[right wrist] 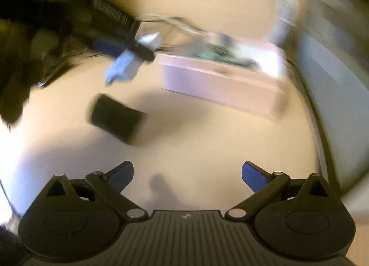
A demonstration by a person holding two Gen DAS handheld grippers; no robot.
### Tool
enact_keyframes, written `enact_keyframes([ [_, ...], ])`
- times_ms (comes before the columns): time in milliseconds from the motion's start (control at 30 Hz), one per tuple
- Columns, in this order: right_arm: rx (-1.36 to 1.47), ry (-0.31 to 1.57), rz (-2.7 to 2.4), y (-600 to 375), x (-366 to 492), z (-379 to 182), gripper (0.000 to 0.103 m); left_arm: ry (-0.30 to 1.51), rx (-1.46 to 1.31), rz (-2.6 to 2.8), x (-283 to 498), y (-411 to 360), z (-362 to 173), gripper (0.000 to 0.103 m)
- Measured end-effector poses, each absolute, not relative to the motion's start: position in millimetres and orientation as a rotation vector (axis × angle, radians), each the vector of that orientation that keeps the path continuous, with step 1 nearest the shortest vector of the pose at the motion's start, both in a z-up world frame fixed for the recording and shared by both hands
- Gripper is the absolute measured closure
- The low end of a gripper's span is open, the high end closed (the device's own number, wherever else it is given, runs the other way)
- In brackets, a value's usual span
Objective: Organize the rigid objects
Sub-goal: 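Grasp the white adapter block with the left tool and lift it, then grasp the black nozzle with the right tool while the left tool holds the block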
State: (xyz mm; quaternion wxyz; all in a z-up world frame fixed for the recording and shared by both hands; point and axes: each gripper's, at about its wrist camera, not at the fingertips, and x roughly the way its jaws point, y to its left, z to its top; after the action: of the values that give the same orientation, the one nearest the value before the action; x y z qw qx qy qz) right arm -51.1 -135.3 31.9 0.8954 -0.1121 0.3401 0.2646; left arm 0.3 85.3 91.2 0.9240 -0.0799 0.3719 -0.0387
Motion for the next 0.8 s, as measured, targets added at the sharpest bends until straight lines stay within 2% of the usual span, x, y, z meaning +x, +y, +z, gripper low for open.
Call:
enact_keyframes([
  [100, -0.359, 0.634, 0.612, -103, -36, 30, 0.007, 0.765, -0.219, -0.011, -19, 114, 99, 0.05],
  [167, -0.373, 0.657, 0.636, -90, -20, 26, 0.009, 0.771, -0.262, 0.032, -31, 131, 99, 0.05],
  [467, -0.437, 0.65, 0.721, -35, 15, 12, 0.011, 0.836, -0.401, 0.152, -77, 172, 77, 0.05],
  [533, -0.41, 0.68, 0.749, -31, 25, 14, 0.024, 0.851, -0.409, 0.146, -81, 173, 72, 0.05],
  [567, -0.392, 0.702, 0.763, -30, 28, 17, 0.044, 0.86, -0.408, 0.135, -82, 171, 70, 0.05],
  [600, -0.381, 0.725, 0.77, -30, 30, 21, 0.052, 0.869, -0.404, 0.12, -81, 168, 67, 0.05],
  [800, -0.355, 0.682, 0.718, -52, 1, 53, 0.052, 0.945, -0.352, -0.072, -68, 137, 58, 0.05],
])
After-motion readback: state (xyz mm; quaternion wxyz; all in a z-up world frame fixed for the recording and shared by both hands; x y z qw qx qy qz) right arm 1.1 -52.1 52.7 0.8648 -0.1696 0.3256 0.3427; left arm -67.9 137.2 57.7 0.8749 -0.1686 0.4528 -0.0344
